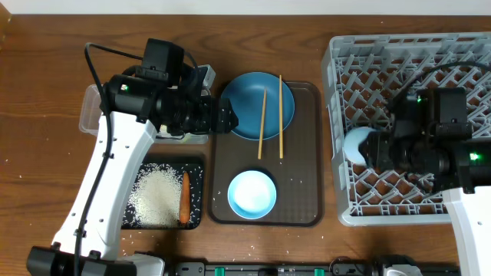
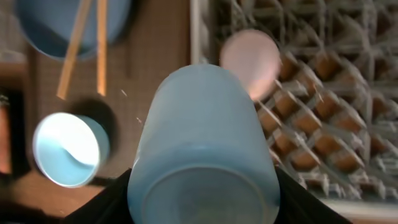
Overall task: Sort waste into correct bins and load items into the dishwasher rack
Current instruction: 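Release the left gripper and carry the cup right over the rack, then lower the light-blue cup upside down into the rack and release it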
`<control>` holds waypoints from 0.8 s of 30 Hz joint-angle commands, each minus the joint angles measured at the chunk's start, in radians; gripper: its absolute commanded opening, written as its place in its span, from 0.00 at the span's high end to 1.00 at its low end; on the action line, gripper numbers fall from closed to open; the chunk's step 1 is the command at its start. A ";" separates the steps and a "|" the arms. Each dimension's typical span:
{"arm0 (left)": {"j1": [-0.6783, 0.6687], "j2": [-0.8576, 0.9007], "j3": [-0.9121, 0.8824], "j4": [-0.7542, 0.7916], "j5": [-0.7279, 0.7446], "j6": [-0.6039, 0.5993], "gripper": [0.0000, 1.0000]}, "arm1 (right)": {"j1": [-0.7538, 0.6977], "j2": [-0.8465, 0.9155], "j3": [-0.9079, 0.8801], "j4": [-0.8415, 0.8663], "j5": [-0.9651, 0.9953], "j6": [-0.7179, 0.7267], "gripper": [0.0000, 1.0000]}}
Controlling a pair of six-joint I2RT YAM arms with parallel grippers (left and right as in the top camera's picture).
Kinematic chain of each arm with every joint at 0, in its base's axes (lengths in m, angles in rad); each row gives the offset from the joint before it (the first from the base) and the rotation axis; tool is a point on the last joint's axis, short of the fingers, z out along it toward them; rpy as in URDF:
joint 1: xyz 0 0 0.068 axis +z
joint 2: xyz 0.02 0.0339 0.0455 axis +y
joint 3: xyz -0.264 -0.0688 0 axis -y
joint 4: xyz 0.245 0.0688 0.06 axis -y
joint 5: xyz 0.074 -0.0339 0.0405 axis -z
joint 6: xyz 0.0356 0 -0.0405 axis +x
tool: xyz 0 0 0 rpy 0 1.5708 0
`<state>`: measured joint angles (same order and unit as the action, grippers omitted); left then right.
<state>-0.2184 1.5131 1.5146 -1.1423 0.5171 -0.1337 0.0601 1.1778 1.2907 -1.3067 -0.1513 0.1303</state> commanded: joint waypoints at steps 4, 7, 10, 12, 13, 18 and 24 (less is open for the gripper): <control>0.004 0.006 -0.005 -0.002 -0.010 -0.001 0.06 | -0.009 -0.006 0.017 -0.090 0.123 0.050 0.80; 0.004 0.006 -0.005 -0.002 -0.010 -0.001 0.05 | -0.009 -0.006 0.016 -0.137 0.125 0.061 0.80; 0.004 0.006 -0.005 -0.002 -0.010 -0.001 0.05 | -0.009 -0.006 0.013 -0.167 0.126 0.061 0.80; 0.004 0.006 -0.005 -0.002 -0.010 -0.001 0.05 | -0.009 -0.006 0.005 -0.169 0.126 0.065 0.80; 0.004 0.006 -0.005 -0.002 -0.010 -0.001 0.05 | -0.009 -0.006 -0.001 -0.169 0.127 0.073 0.80; 0.004 0.006 -0.005 -0.002 -0.010 -0.001 0.04 | -0.009 -0.006 -0.048 -0.161 0.129 0.102 0.80; 0.004 0.006 -0.005 -0.002 -0.010 -0.001 0.04 | -0.009 -0.006 -0.124 -0.107 0.129 0.109 0.80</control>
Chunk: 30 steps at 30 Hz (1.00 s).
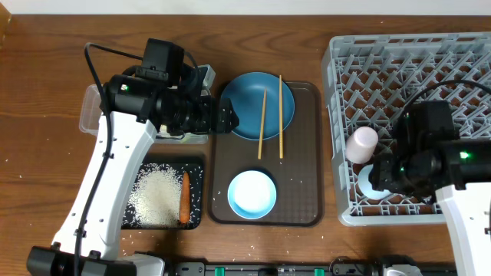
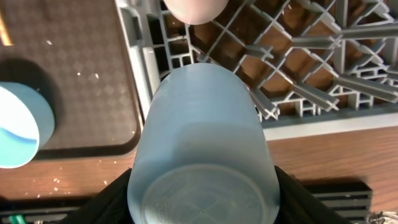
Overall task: Sort waste into correct bins and load items into the dishwasher rack
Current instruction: 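Lower the light-blue cup upside down into the rack and release it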
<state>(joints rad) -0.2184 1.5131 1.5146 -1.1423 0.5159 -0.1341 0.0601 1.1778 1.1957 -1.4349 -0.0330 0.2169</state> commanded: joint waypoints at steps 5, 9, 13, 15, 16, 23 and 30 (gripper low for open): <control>0.004 0.006 -0.005 -0.002 -0.009 0.000 0.04 | -0.009 -0.006 -0.085 0.072 0.006 0.023 0.81; 0.004 0.006 -0.005 -0.002 -0.009 0.000 0.04 | -0.009 -0.006 -0.106 0.099 0.006 0.025 0.81; 0.004 0.006 -0.005 -0.002 -0.009 0.000 0.04 | -0.009 -0.006 -0.106 0.104 0.006 0.034 0.81; 0.004 0.006 -0.005 -0.002 -0.009 0.000 0.04 | -0.009 -0.006 -0.106 0.101 0.006 0.039 0.81; 0.004 0.006 -0.005 -0.002 -0.009 0.000 0.04 | -0.009 -0.006 -0.106 0.094 0.006 0.046 0.81; 0.004 0.006 -0.005 -0.002 -0.009 0.000 0.04 | -0.009 -0.006 -0.106 0.007 0.011 0.102 0.83; 0.004 0.006 -0.005 -0.002 -0.009 0.000 0.04 | -0.009 -0.006 -0.106 0.008 0.011 0.101 0.82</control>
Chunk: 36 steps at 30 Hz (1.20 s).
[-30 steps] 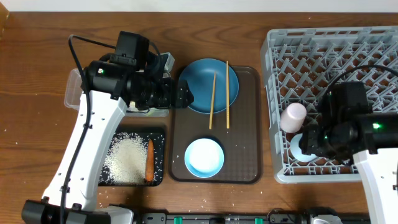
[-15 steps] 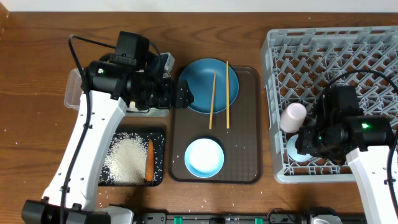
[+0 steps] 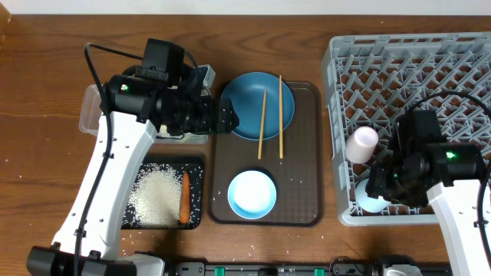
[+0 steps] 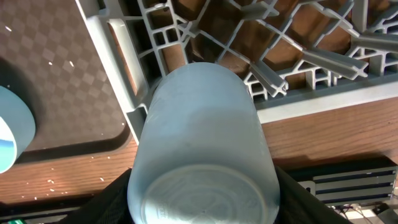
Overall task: Sort waste into correct bins and load items into the dishwasher rack
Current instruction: 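Lower the light-blue cup upside down into the rack and release it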
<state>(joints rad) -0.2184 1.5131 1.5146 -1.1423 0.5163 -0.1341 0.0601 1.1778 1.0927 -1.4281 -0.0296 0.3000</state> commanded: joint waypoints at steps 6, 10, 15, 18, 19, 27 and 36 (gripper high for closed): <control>0.004 0.006 -0.005 -0.002 -0.010 0.000 0.03 | -0.009 0.006 -0.005 0.004 0.008 0.018 0.78; 0.004 0.006 -0.006 -0.002 -0.010 0.000 0.03 | -0.008 0.017 -0.020 0.019 0.007 0.018 0.73; 0.004 0.006 -0.005 -0.002 -0.010 0.000 0.03 | -0.008 0.032 -0.022 0.026 0.007 0.018 0.59; 0.004 0.006 -0.005 -0.002 -0.010 0.000 0.03 | -0.008 0.033 -0.022 0.026 0.007 0.018 0.35; 0.004 0.006 -0.005 -0.002 -0.010 0.000 0.03 | -0.008 0.033 -0.022 0.026 0.007 0.018 0.29; 0.004 0.006 -0.005 -0.002 -0.010 0.000 0.03 | -0.008 0.033 -0.022 0.026 0.007 0.018 0.19; 0.004 0.006 -0.005 -0.002 -0.010 0.000 0.03 | -0.008 0.033 -0.021 0.026 0.002 0.018 0.19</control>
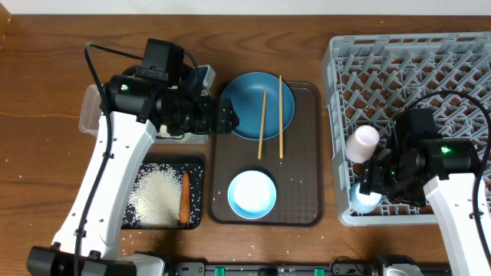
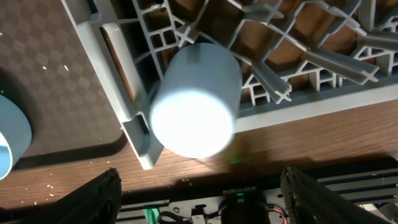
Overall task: Sort waste into correct bins and load items into the dishwasher rack
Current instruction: 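Lower the light-blue cup upside down into the rack and release it, then move the right gripper left over the blue plate to the chopsticks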
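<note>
A light blue cup [image 2: 196, 99] stands bottom-up in the front-left corner cell of the grey dishwasher rack [image 1: 414, 77], also seen as the cup [image 1: 366, 198] in the overhead view. My right gripper [image 2: 199, 202] is open just behind it, its fingers [image 2: 99, 196] wide apart and off the cup. A pink cup [image 1: 363, 142] stands upturned in the rack beside it. My left gripper [image 1: 225, 119] hovers at the left edge of the blue plate [image 1: 249, 96]; whether it is open or shut does not show.
Two chopsticks [image 1: 262, 123] lie across the plate on a brown tray [image 1: 303, 153], with a light blue bowl [image 1: 252, 193] in front. A black tray [image 1: 157, 198] holds rice and a carrot [image 1: 184, 198]. A clear container [image 1: 90, 115] sits under the left arm.
My right gripper has opened and let go of the light blue cup, which now stands bottom-up in the rack's front-left corner. The left arm has not moved.
My right gripper held the light blue cup over the rack's left edge near the pink cup. Then it held it nearer the front edge, then low in the front-left corner cell. Now the cup stands there, released. The left arm stayed still throughout.
</note>
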`<control>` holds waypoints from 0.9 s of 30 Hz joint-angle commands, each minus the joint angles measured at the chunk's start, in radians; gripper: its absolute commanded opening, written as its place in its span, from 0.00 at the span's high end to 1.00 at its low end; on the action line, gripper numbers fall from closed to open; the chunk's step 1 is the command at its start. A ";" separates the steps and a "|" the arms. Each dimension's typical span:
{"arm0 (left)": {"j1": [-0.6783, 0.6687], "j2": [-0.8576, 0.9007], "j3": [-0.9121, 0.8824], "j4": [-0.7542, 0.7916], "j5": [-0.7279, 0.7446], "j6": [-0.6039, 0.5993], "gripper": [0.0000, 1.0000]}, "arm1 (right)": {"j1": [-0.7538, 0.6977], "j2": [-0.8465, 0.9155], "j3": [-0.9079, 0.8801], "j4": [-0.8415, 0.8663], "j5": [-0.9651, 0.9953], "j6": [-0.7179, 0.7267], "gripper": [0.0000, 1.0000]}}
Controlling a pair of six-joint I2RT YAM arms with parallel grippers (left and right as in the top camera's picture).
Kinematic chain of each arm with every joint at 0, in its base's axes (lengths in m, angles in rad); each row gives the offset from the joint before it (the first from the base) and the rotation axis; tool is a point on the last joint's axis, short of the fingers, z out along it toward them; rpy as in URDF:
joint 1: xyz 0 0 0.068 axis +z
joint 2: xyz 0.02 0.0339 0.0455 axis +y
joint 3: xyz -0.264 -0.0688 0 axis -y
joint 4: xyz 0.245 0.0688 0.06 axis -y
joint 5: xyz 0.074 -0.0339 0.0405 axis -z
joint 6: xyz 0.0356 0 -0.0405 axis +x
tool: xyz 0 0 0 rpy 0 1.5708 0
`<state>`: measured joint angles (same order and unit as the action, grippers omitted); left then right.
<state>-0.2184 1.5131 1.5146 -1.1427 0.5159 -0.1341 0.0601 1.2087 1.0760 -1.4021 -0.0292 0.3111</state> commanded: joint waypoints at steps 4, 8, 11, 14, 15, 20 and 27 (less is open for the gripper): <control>0.004 0.005 -0.005 -0.001 -0.009 0.000 0.03 | -0.008 0.002 -0.005 0.001 -0.005 0.007 0.18; 0.004 0.006 -0.005 -0.001 -0.009 0.000 0.03 | -0.008 0.002 -0.005 0.007 -0.007 0.007 0.18; 0.004 0.006 -0.005 -0.001 -0.009 0.000 0.03 | -0.008 0.002 -0.005 0.037 -0.056 0.006 0.24; 0.004 0.006 -0.005 -0.001 -0.009 0.000 0.03 | -0.006 0.002 -0.005 0.101 -0.132 0.006 0.27; 0.004 0.006 -0.005 -0.001 -0.009 0.000 0.03 | -0.006 0.002 -0.005 0.132 -0.166 0.006 0.29; 0.004 0.006 -0.005 -0.001 -0.009 0.000 0.03 | 0.016 0.002 -0.005 0.292 -0.292 0.011 0.50; 0.004 0.006 -0.005 -0.001 -0.009 0.000 0.03 | 0.160 0.016 -0.005 0.521 -0.301 0.166 0.60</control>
<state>-0.2184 1.5131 1.5146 -1.1423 0.5159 -0.1341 0.1555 1.2102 1.0733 -0.9310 -0.2955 0.3862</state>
